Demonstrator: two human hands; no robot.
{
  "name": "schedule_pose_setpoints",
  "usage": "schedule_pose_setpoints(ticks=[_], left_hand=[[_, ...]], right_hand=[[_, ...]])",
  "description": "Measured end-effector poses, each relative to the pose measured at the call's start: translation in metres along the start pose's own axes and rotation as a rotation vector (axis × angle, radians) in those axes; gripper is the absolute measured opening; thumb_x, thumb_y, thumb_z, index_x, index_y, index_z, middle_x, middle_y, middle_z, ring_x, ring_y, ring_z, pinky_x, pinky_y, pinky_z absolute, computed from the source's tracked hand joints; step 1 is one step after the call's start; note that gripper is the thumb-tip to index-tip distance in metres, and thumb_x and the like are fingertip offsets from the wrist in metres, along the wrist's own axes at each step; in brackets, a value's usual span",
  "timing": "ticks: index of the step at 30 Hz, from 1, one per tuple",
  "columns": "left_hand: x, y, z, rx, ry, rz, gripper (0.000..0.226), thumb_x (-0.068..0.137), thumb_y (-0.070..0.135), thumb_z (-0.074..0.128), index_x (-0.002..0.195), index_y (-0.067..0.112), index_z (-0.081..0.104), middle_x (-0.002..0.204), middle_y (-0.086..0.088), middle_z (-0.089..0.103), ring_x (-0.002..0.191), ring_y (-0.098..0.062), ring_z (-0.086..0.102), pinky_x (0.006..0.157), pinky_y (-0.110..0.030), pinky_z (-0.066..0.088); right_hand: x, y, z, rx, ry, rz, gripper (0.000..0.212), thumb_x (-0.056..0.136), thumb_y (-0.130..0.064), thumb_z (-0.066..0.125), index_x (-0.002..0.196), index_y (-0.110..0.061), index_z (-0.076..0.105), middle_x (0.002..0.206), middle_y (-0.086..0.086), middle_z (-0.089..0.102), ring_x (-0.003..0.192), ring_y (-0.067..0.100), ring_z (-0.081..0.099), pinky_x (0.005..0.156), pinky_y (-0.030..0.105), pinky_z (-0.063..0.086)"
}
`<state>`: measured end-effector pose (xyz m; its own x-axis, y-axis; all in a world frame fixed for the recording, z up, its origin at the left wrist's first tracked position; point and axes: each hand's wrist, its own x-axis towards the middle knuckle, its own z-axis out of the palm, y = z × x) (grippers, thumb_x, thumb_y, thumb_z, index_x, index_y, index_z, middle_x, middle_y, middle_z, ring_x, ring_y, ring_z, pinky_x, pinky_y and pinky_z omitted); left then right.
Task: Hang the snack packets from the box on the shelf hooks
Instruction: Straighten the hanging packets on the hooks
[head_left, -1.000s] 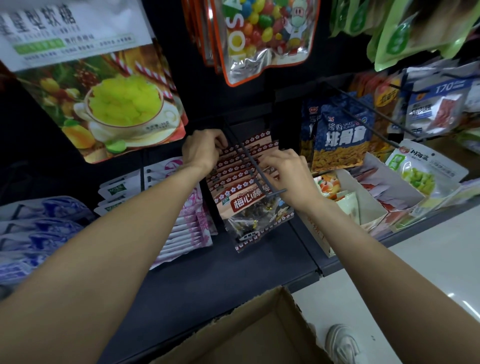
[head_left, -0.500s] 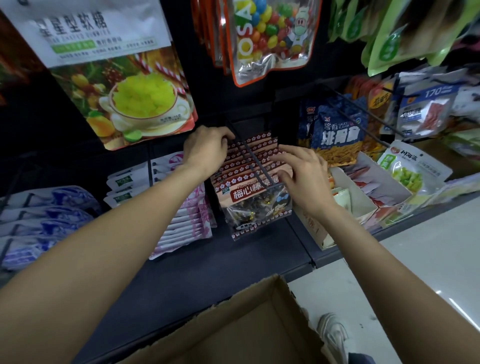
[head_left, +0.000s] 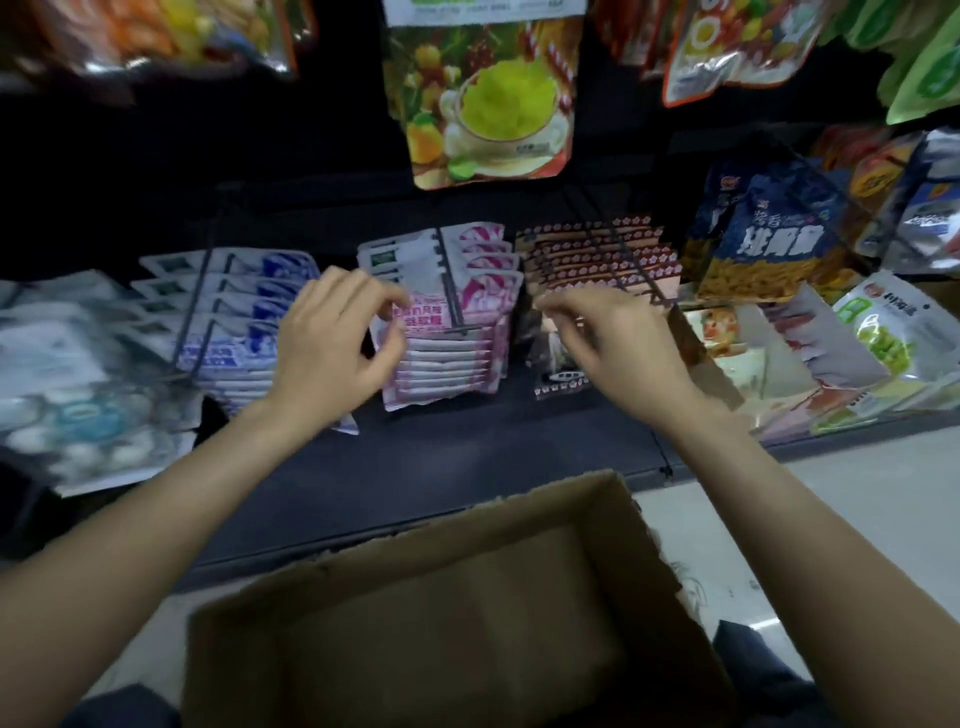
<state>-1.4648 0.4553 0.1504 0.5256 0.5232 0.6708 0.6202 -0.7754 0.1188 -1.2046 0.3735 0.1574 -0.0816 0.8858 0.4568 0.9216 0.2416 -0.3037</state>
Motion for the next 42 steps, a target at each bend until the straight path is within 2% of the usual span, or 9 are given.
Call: schedule_pose_setpoints(ticks=[3,6,9,14,18,21,30,36,42], left_hand=[[0.001,-0.029,0.022,0.042,-0.154,-0.221,0.027,0.087,0.024,0.049,0.108,0.012,0.06,0.103,-0.007,0.059,0.1,-0.03,0.051,0.083,-0.04,0.04],[0.018,-0.044,0.045,0.098,-0.269,-0.237,0.041,0.089,0.022,0.056,0.129,0.014,0.053,0.125,-0.007,0.055,0.12,-0.029,0.043,0.095,-0.042,0.033],[0.034,-0.051,0.062,0.134,-0.315,-0.243,0.047,0.091,0.027,0.055,0.137,0.019,0.047,0.134,-0.003,0.051,0.127,-0.027,0.036,0.101,-0.039,0.026],[0.024,-0.055,0.073,0.106,-0.236,-0.125,0.034,0.086,0.021,0.061,0.12,0.02,0.064,0.128,-0.005,0.059,0.123,-0.03,0.045,0.099,-0.042,0.029],[0.022,-0.053,0.076,0.064,-0.167,-0.143,0.024,0.084,0.017,0.064,0.106,0.022,0.071,0.12,-0.002,0.063,0.117,-0.03,0.049,0.098,-0.042,0.03],[0.024,-0.051,0.076,0.034,-0.15,-0.173,0.02,0.085,0.018,0.064,0.102,0.023,0.073,0.121,0.0,0.061,0.118,-0.029,0.047,0.098,-0.04,0.03],[0.026,-0.051,0.081,-0.052,-0.233,-0.256,0.027,0.097,0.023,0.049,0.119,0.022,0.065,0.141,0.003,0.05,0.136,-0.016,0.038,0.117,-0.033,0.006],[0.025,-0.048,0.08,-0.093,-0.231,-0.266,0.027,0.097,0.019,0.05,0.119,0.02,0.064,0.14,0.003,0.051,0.135,-0.015,0.04,0.118,-0.034,0.009],[0.027,-0.051,0.079,-0.103,-0.219,-0.254,0.026,0.096,0.018,0.05,0.116,0.02,0.066,0.136,0.004,0.055,0.132,-0.015,0.043,0.115,-0.032,0.011]], right_hand=[[0.037,-0.005,0.041,-0.016,-0.057,0.007,0.031,0.087,-0.007,0.055,0.116,-0.009,0.064,0.112,0.009,0.065,0.102,0.034,0.059,0.083,0.042,0.05],[0.071,-0.009,0.073,-0.095,-0.143,0.048,0.046,0.087,-0.009,0.056,0.132,-0.011,0.054,0.13,0.011,0.057,0.119,0.036,0.05,0.097,0.046,0.042],[0.091,-0.014,0.091,-0.152,-0.209,0.104,0.046,0.091,-0.013,0.052,0.137,-0.013,0.047,0.139,0.011,0.051,0.13,0.032,0.041,0.102,0.042,0.033],[0.093,-0.015,0.097,-0.09,-0.164,0.117,0.033,0.09,-0.016,0.057,0.122,-0.01,0.058,0.124,0.015,0.061,0.115,0.035,0.055,0.095,0.046,0.042],[0.098,-0.013,0.095,-0.051,-0.138,0.106,0.021,0.09,-0.017,0.058,0.108,-0.01,0.064,0.105,0.012,0.069,0.1,0.035,0.061,0.087,0.047,0.048],[0.107,-0.013,0.091,-0.023,-0.119,0.125,0.026,0.093,-0.014,0.051,0.114,-0.011,0.064,0.098,0.013,0.071,0.093,0.032,0.063,0.085,0.043,0.049],[0.119,-0.009,0.103,-0.075,-0.19,0.099,0.032,0.094,-0.015,0.051,0.123,-0.02,0.065,0.115,0.017,0.062,0.109,0.039,0.053,0.091,0.046,0.047],[0.119,-0.009,0.104,-0.088,-0.155,0.055,0.03,0.092,-0.009,0.053,0.117,-0.014,0.068,0.114,0.016,0.062,0.107,0.039,0.052,0.091,0.045,0.047],[0.136,-0.003,0.1,-0.19,-0.06,0.144,0.029,0.096,-0.021,0.049,0.12,-0.018,0.065,0.123,0.007,0.058,0.115,0.034,0.043,0.09,0.038,0.033]])
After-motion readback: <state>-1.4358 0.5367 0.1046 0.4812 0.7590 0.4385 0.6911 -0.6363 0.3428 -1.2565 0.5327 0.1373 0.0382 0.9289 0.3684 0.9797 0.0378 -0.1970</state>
